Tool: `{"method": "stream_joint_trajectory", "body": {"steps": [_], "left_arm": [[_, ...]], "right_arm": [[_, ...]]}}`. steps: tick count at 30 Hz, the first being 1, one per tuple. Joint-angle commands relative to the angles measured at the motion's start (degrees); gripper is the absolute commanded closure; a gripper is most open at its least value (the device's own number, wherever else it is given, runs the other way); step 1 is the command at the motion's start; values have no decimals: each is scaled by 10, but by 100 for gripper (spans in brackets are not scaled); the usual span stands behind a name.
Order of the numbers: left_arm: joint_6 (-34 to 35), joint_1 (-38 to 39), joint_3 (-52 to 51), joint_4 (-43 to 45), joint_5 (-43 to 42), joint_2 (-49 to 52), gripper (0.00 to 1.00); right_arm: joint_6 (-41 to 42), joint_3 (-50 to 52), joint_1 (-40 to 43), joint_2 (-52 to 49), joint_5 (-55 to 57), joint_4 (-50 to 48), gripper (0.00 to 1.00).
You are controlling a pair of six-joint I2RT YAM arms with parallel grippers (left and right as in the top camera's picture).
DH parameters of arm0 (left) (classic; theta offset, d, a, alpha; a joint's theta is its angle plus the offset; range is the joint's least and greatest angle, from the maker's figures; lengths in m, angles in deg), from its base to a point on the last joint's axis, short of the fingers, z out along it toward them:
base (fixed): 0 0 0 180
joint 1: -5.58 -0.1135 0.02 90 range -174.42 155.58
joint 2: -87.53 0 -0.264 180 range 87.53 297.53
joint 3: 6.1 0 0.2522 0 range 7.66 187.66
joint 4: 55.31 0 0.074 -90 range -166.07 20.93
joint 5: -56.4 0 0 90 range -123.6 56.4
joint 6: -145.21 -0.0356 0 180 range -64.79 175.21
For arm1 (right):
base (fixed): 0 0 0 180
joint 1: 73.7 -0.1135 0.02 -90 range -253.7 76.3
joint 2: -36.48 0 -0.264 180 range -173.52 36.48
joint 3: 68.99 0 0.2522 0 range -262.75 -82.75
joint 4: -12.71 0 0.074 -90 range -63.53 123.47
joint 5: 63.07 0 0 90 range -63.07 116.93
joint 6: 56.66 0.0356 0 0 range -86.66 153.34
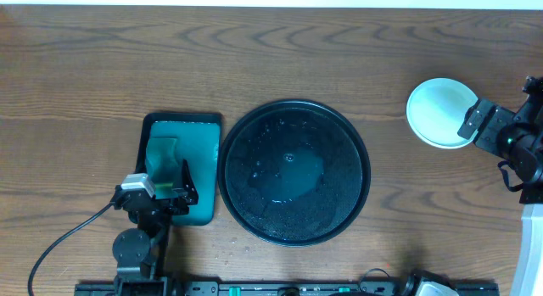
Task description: Clean dirty plates on tray and stack at the side
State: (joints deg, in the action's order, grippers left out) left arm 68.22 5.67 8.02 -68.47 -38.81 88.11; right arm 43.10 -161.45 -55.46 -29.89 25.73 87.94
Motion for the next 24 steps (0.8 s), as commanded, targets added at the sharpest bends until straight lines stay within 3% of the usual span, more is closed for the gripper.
{"method": "stream_joint_trajectory", "body": {"steps": [1, 24], "left_arm": [[-12, -2, -1, -29, 7, -5, 8], [-12, -2, -1, -44, 5, -3, 8]], "right_arm": [[-8, -4, -4, 0, 7, -1, 1], [-8, -4, -5, 0, 7, -1, 1]]}}
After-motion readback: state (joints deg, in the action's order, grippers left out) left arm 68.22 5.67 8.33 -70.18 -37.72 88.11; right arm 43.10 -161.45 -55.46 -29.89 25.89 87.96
